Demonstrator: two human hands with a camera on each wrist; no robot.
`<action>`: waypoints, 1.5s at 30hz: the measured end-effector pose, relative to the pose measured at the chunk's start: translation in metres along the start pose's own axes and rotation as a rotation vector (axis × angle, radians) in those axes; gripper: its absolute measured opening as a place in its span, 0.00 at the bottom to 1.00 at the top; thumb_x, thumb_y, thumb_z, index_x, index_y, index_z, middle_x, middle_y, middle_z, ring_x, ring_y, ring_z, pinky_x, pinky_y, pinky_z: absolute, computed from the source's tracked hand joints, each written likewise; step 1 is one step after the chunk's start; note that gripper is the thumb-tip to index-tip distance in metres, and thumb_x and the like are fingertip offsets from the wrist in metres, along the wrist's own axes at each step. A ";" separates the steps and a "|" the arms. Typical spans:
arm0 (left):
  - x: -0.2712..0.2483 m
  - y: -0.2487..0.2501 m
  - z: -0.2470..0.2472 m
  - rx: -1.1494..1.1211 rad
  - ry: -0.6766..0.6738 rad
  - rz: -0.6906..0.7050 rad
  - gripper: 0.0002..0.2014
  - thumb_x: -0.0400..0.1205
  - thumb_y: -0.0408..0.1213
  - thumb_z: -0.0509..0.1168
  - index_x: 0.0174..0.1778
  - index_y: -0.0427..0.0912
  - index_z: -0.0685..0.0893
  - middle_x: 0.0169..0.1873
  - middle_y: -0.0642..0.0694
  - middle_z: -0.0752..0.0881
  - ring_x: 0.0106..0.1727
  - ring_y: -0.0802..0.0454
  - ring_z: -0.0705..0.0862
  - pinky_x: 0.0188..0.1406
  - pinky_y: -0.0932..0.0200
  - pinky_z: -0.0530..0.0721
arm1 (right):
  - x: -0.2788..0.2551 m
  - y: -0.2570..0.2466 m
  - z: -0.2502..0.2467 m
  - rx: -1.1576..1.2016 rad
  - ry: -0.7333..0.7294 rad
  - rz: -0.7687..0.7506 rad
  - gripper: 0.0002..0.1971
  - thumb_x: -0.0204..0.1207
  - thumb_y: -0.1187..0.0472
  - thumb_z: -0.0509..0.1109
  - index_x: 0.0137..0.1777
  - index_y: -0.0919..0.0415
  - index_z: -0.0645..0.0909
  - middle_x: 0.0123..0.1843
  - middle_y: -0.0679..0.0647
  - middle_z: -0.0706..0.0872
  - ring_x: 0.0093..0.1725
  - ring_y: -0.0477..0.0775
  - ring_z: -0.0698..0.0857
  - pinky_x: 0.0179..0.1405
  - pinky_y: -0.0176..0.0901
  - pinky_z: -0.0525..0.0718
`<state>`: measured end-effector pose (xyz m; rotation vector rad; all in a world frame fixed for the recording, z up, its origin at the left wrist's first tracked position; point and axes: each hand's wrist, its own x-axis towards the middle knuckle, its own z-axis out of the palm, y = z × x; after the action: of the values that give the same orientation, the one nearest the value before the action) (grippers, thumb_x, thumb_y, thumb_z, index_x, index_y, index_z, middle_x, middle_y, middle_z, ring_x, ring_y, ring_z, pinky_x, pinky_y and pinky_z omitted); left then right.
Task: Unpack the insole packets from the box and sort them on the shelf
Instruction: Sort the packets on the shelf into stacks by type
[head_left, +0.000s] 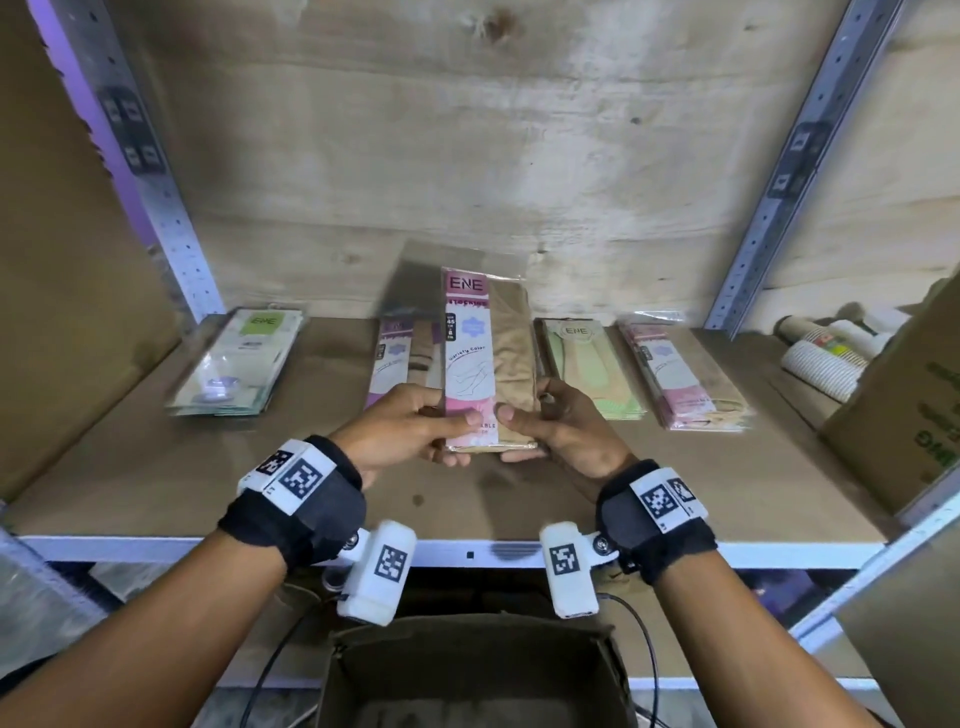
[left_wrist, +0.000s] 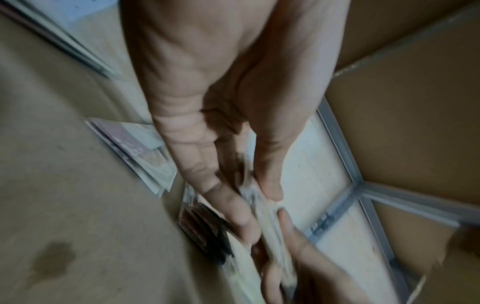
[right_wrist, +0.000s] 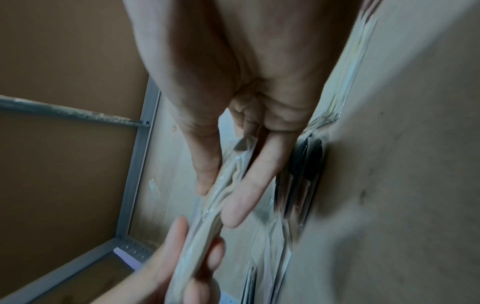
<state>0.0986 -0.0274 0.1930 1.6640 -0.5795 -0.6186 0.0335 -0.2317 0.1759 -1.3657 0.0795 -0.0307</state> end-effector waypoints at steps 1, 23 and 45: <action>-0.001 0.001 -0.003 -0.023 -0.027 -0.024 0.15 0.80 0.40 0.71 0.61 0.37 0.87 0.48 0.37 0.92 0.43 0.42 0.92 0.41 0.62 0.90 | 0.000 -0.001 -0.003 -0.010 -0.010 -0.003 0.10 0.73 0.71 0.77 0.49 0.63 0.79 0.55 0.67 0.89 0.53 0.68 0.91 0.37 0.54 0.92; 0.007 0.012 -0.044 0.030 0.302 -0.024 0.28 0.64 0.67 0.75 0.48 0.47 0.90 0.40 0.52 0.94 0.39 0.56 0.92 0.39 0.61 0.88 | -0.012 -0.009 -0.011 -0.289 -0.189 -0.027 0.18 0.73 0.70 0.76 0.64 0.67 0.85 0.60 0.67 0.89 0.61 0.70 0.87 0.59 0.61 0.86; 0.030 0.049 -0.034 -0.483 0.356 0.005 0.34 0.72 0.66 0.69 0.63 0.42 0.83 0.52 0.42 0.92 0.53 0.46 0.92 0.46 0.57 0.91 | -0.017 -0.031 -0.085 -0.248 0.028 -0.102 0.12 0.72 0.61 0.79 0.51 0.68 0.87 0.42 0.58 0.89 0.39 0.52 0.84 0.36 0.36 0.83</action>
<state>0.1413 -0.0315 0.2435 1.2712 -0.1561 -0.4029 0.0111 -0.3198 0.1894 -1.6167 0.0384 -0.1292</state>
